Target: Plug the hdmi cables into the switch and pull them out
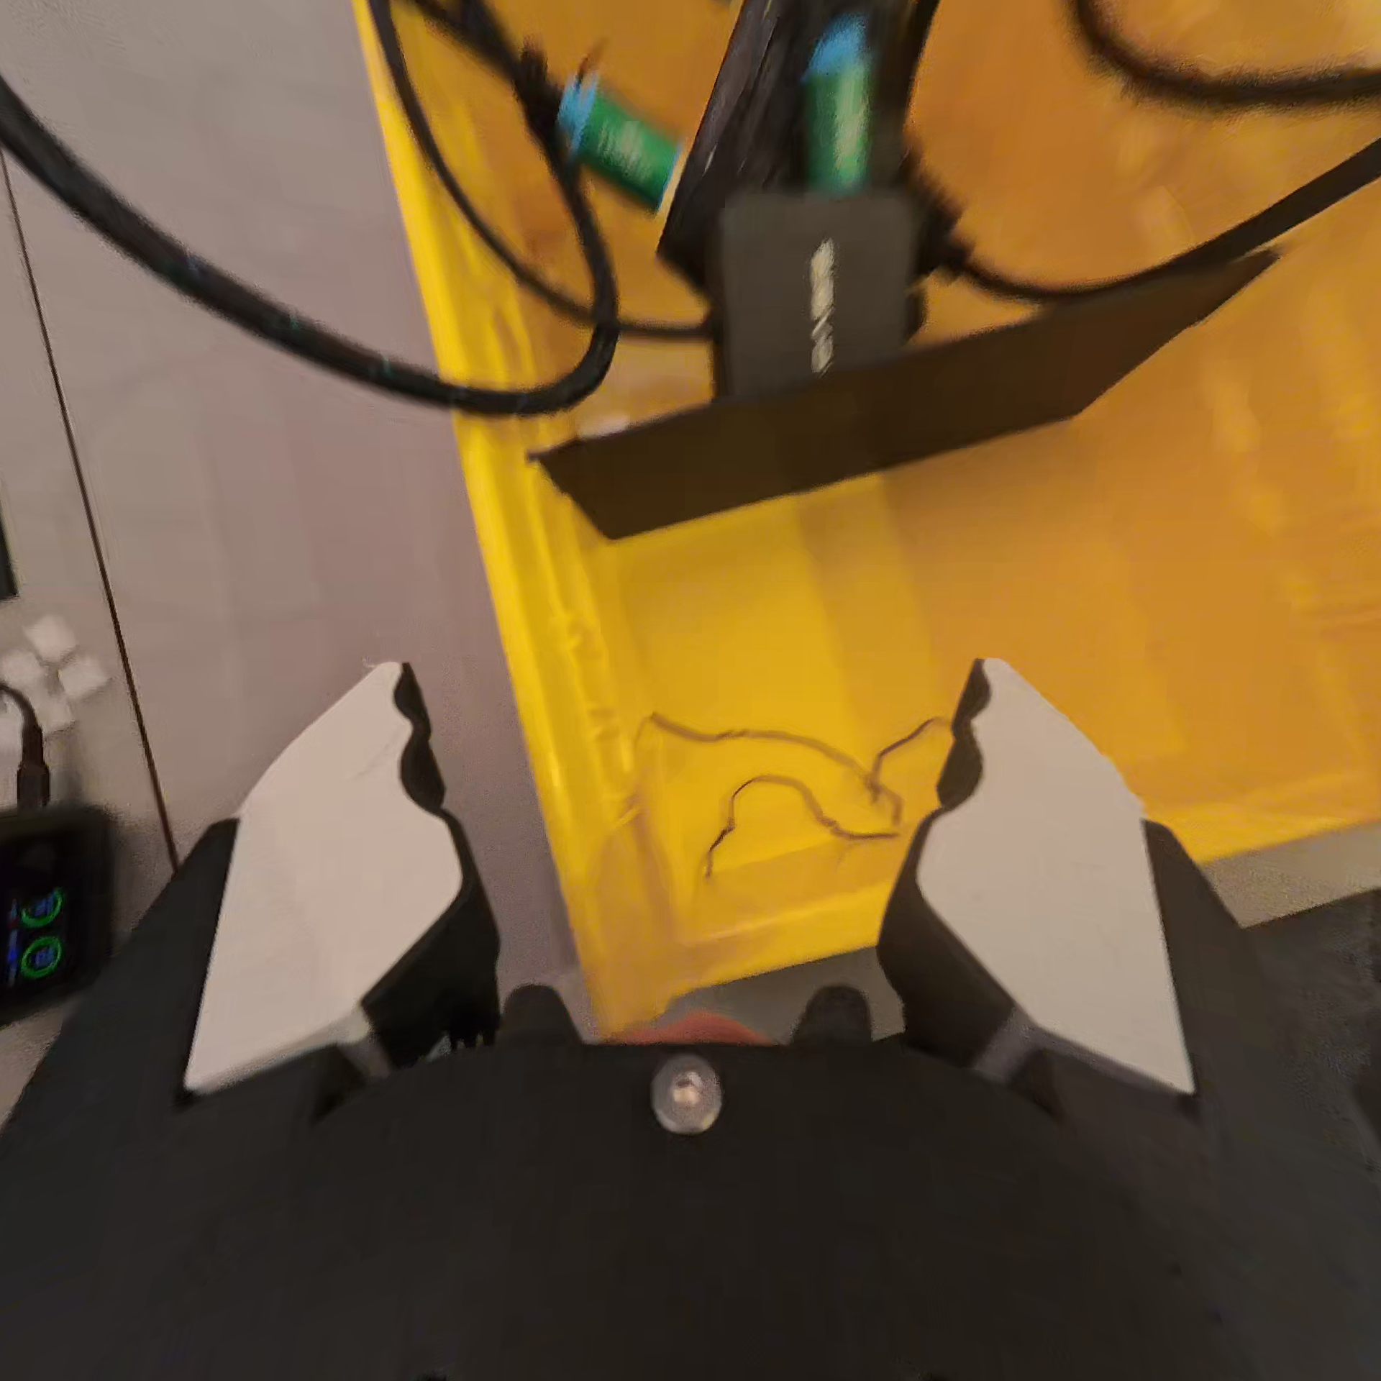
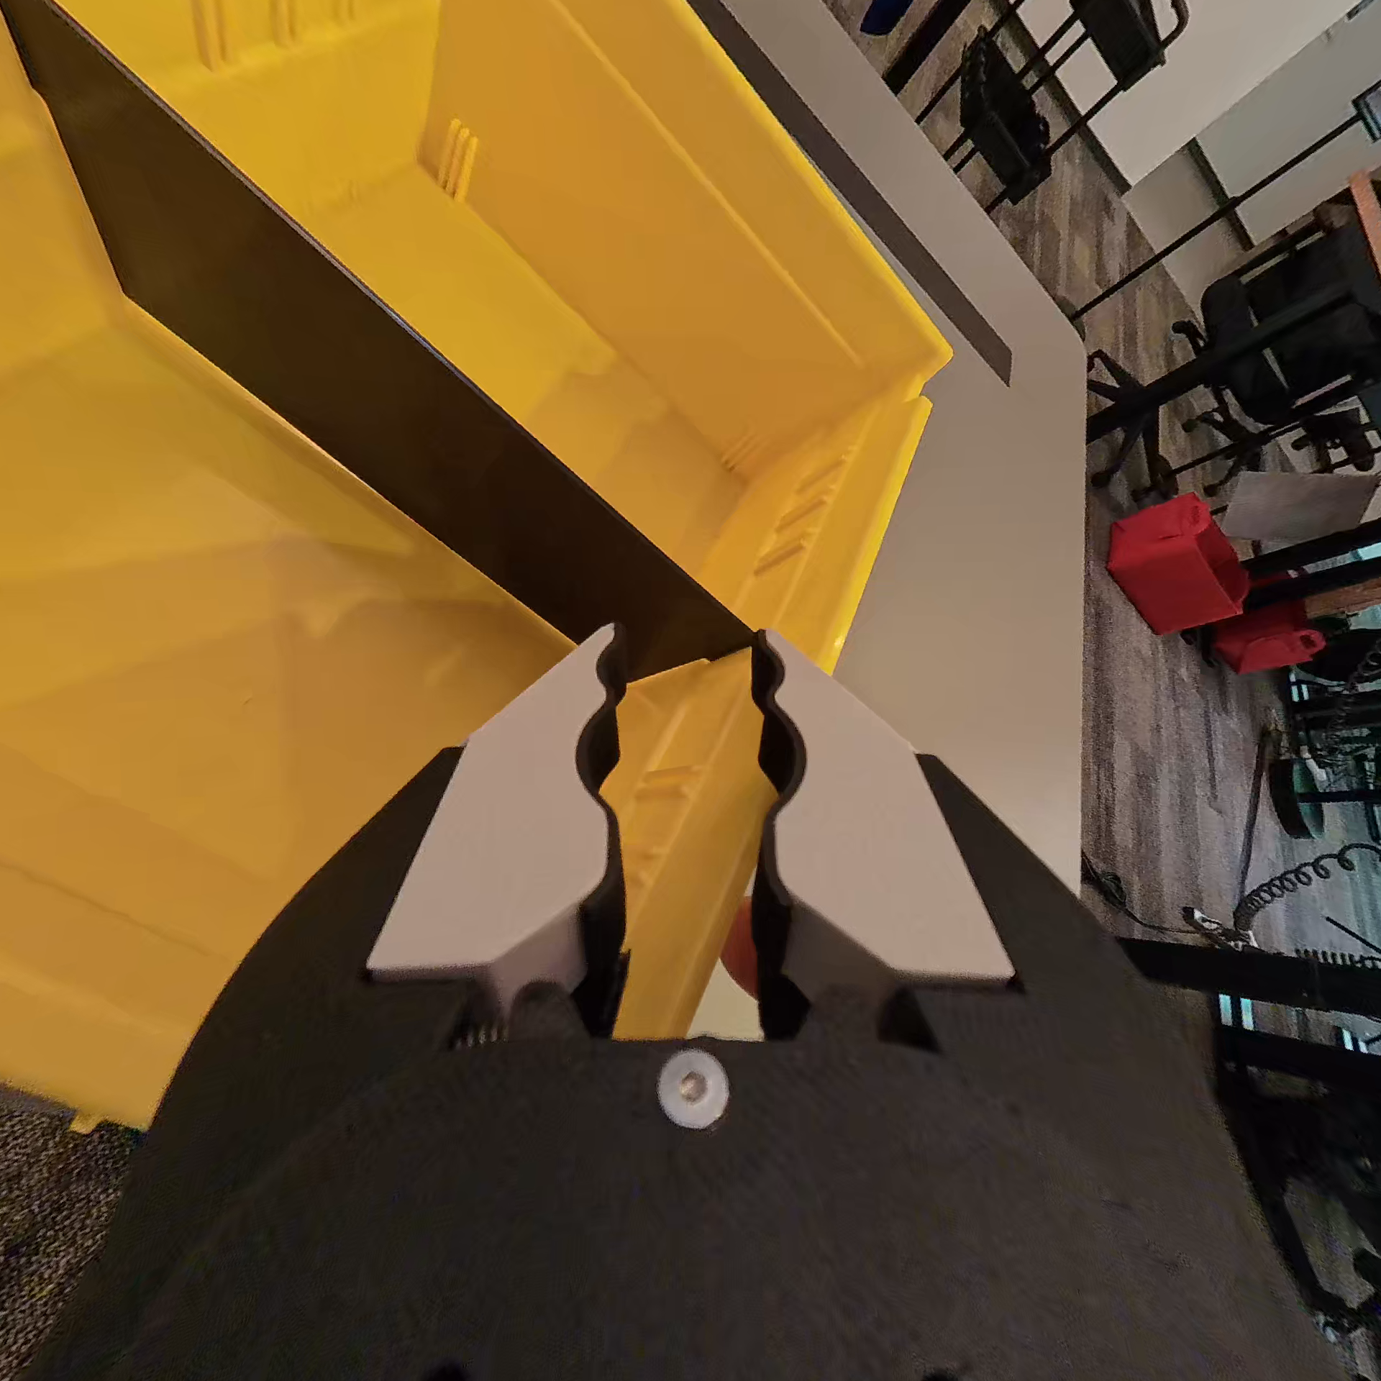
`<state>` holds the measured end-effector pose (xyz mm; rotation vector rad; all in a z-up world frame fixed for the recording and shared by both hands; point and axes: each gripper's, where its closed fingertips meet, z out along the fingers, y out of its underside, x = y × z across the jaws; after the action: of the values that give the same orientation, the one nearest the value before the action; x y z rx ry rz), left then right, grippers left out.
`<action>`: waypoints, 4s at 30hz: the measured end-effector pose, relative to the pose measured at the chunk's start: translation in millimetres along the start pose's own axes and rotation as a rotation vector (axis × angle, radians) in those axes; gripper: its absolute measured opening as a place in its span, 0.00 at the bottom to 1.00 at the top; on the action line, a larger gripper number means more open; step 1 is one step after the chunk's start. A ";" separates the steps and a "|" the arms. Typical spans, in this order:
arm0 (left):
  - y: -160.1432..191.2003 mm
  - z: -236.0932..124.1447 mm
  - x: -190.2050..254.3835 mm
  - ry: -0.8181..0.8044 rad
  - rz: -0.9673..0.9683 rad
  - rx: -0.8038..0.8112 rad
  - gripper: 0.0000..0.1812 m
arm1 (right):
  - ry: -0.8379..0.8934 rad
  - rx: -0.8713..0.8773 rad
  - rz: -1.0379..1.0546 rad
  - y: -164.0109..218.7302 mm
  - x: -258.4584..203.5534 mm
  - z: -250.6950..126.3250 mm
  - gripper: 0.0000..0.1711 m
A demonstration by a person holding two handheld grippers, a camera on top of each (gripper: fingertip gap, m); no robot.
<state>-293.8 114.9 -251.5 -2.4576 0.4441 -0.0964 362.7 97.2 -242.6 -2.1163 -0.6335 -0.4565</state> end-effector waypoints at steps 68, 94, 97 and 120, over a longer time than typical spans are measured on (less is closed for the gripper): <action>-90.8 65.5 -29.3 -0.109 0.175 -0.089 0.11 | -0.628 0.622 -0.171 -167.0 -215.2 -57.5 0.20; -203.0 -81.8 130.0 0.096 0.505 0.410 0.10 | -0.740 0.760 -0.117 -219.3 -222.4 -85.2 0.32; -199.6 -76.8 185.2 0.222 0.601 0.392 0.11 | -0.762 0.811 -0.111 -237.3 -220.1 -94.3 0.32; -136.6 -27.1 297.3 0.616 0.974 0.133 0.11 | -1.280 1.089 0.218 -283.6 -221.0 -86.2 0.03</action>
<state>20.9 100.4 -159.0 -1.7933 1.7607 -0.4471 10.6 109.0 -130.7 -1.1353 -0.9807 1.2275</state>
